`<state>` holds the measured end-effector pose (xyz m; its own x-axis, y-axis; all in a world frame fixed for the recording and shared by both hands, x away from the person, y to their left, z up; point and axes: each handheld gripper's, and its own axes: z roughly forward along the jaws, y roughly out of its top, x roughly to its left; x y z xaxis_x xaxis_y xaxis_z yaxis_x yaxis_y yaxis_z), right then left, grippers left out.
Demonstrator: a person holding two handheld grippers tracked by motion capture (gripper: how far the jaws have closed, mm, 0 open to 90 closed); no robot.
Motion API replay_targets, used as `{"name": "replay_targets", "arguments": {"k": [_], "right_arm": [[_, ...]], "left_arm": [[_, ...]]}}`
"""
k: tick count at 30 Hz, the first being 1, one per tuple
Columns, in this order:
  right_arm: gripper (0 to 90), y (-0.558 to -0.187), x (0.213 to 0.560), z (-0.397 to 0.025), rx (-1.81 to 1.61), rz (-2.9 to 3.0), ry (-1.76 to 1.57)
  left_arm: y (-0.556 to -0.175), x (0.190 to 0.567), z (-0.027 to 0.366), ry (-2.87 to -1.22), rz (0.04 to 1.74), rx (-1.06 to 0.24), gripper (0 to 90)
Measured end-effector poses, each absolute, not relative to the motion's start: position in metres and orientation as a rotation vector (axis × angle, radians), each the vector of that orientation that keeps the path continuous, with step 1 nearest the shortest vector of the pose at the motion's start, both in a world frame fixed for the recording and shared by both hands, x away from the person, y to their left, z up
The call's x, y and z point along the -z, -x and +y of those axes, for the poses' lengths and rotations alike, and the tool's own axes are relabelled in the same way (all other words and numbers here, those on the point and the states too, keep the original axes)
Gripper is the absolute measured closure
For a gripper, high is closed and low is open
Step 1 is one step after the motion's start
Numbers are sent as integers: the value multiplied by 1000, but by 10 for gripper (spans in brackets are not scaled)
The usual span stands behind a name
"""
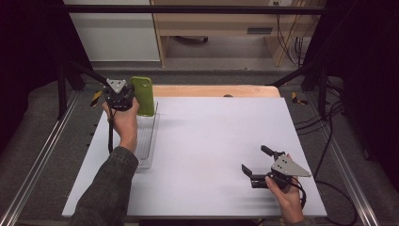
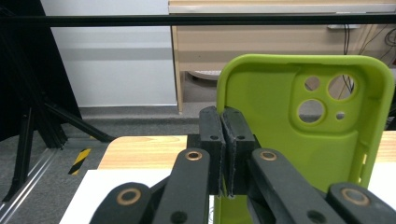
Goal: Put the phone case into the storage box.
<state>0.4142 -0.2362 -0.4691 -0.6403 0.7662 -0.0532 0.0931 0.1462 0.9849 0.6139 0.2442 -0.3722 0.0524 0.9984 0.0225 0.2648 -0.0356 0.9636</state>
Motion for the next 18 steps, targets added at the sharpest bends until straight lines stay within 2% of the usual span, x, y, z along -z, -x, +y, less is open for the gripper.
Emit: {"name": "replay_targets", "arguments": {"k": [18], "right_arm": [[24, -414, 469, -235, -1555, 1860, -823]], "left_arm": [[-622, 381, 245, -1446, 1380, -1081, 873]]}}
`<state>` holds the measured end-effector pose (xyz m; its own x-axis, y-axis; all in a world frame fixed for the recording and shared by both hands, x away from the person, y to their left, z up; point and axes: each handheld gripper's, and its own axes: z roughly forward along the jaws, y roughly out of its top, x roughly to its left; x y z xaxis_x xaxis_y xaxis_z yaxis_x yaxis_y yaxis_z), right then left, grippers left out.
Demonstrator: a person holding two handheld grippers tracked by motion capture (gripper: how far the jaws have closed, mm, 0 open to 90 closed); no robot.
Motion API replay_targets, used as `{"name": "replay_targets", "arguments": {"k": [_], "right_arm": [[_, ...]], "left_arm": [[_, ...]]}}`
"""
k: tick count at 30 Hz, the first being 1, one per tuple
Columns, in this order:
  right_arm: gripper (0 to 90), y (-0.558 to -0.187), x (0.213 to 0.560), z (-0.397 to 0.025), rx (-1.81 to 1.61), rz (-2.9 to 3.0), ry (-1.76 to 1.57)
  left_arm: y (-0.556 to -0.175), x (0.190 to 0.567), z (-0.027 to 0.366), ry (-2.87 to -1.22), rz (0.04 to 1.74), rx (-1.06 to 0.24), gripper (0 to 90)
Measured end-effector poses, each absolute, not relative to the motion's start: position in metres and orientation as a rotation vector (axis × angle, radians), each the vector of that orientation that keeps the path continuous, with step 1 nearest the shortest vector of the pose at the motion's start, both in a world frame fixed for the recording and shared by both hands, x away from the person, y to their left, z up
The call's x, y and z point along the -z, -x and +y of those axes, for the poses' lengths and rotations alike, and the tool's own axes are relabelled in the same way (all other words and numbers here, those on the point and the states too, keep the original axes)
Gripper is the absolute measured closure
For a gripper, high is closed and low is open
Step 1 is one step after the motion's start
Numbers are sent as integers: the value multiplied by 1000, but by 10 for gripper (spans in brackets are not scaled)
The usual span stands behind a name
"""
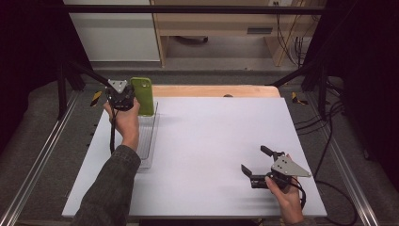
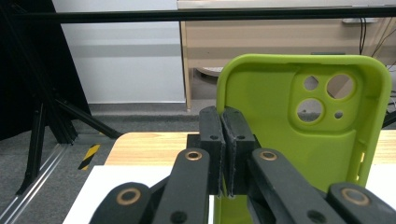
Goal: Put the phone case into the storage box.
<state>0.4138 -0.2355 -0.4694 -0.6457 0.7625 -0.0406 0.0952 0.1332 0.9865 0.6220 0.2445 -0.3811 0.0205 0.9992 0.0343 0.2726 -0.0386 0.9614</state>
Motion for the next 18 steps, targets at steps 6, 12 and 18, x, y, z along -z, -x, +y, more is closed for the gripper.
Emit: {"name": "replay_targets", "arguments": {"k": [6, 12, 18], "right_arm": [[24, -414, 469, -236, -1601, 1843, -840], [24, -414, 469, -236, -1592, 1843, -837], [24, -414, 469, -236, -1586, 1846, -835]], "left_arm": [[-623, 383, 245, -1450, 1382, -1085, 872], [-624, 384, 243, -1458, 1379, -1085, 872], [-624, 385, 244, -1469, 1390, -1084, 872]]}}
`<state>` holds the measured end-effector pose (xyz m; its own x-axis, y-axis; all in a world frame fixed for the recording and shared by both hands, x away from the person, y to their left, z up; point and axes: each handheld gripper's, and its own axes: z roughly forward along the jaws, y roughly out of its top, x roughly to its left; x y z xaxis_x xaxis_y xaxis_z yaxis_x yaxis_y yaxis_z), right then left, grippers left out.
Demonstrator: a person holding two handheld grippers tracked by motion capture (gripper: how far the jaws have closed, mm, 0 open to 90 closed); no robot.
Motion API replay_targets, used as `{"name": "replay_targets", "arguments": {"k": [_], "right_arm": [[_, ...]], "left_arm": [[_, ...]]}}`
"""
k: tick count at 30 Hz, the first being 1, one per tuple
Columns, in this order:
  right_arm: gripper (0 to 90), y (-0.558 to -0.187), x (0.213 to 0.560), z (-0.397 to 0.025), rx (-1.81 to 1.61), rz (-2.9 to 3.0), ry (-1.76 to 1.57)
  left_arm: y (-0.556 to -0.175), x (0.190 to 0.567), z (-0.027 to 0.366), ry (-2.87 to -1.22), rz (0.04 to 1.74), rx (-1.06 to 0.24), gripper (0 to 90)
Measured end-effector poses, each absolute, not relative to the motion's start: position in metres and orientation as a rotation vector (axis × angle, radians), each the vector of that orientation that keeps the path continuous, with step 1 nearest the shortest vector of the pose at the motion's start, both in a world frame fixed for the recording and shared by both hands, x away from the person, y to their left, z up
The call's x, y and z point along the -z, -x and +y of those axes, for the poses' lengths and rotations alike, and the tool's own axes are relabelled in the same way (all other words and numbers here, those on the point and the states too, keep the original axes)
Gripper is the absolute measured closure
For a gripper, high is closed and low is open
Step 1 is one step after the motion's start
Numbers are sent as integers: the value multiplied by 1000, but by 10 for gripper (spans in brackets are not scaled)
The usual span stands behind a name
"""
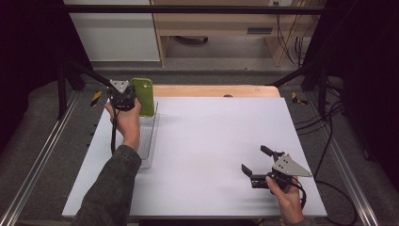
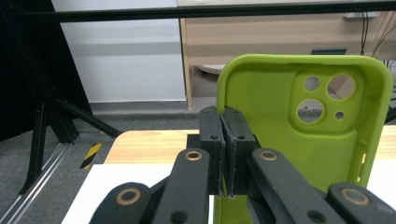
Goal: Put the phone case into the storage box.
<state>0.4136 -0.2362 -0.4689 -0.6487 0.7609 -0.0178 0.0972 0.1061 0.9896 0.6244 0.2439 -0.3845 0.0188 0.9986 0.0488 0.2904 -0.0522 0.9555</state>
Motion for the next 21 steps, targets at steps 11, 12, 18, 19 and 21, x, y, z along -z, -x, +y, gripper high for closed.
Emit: {"name": "replay_targets", "arguments": {"k": [11, 12, 18, 19, 21], "right_arm": [[24, -414, 469, -236, -1582, 1850, -830], [24, -414, 469, -236, -1581, 1850, -830], [24, -414, 470, -236, -1578, 1852, -832], [24, -414, 470, -236, -1578, 1852, -832], [23, -414, 470, -236, -1578, 1852, -833]], "left_arm": [[-627, 388, 245, -1458, 1390, -1091, 872], [-627, 388, 244, -1459, 1390, -1089, 872], [-627, 389, 243, -1469, 1384, -1090, 872], [-627, 389, 243, -1467, 1383, -1091, 872], [-627, 389, 243, -1468, 1381, -1091, 872]]}}
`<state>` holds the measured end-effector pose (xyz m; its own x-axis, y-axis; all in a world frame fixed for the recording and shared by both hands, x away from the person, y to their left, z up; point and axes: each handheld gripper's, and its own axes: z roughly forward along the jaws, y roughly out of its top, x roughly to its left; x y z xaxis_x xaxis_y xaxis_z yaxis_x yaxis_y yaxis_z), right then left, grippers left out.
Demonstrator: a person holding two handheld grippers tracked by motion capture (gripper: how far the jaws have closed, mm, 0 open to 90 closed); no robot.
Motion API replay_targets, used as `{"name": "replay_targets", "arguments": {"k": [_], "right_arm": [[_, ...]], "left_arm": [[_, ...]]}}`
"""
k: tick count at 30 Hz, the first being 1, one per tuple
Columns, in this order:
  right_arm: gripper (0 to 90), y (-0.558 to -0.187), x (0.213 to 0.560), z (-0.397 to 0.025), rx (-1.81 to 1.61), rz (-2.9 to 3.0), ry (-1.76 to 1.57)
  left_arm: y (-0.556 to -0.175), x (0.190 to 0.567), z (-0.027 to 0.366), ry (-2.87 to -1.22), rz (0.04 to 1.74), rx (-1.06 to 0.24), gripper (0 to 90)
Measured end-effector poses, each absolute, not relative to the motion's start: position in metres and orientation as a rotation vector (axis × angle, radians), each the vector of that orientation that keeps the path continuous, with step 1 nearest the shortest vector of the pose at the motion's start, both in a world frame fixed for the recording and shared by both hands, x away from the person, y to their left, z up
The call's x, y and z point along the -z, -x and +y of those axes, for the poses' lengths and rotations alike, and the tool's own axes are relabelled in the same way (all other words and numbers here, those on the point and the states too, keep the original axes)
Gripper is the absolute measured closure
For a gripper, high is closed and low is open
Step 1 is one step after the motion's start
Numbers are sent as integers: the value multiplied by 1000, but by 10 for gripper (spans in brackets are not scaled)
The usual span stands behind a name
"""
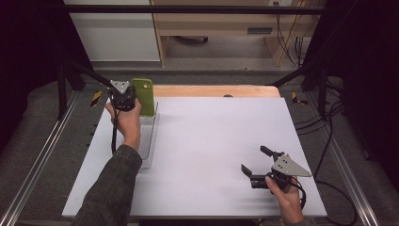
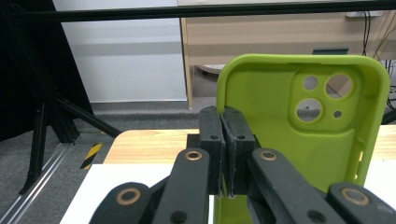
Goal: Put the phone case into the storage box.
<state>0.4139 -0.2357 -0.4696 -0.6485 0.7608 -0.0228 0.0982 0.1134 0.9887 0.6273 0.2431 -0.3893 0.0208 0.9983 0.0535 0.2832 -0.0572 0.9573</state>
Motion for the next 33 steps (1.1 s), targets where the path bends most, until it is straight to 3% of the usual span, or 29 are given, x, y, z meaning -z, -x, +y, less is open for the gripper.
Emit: {"name": "replay_targets", "arguments": {"k": [33], "right_arm": [[24, -415, 470, -236, -1574, 1857, -837]], "left_arm": [[-630, 401, 244, -1486, 1396, -1068, 872]]}}
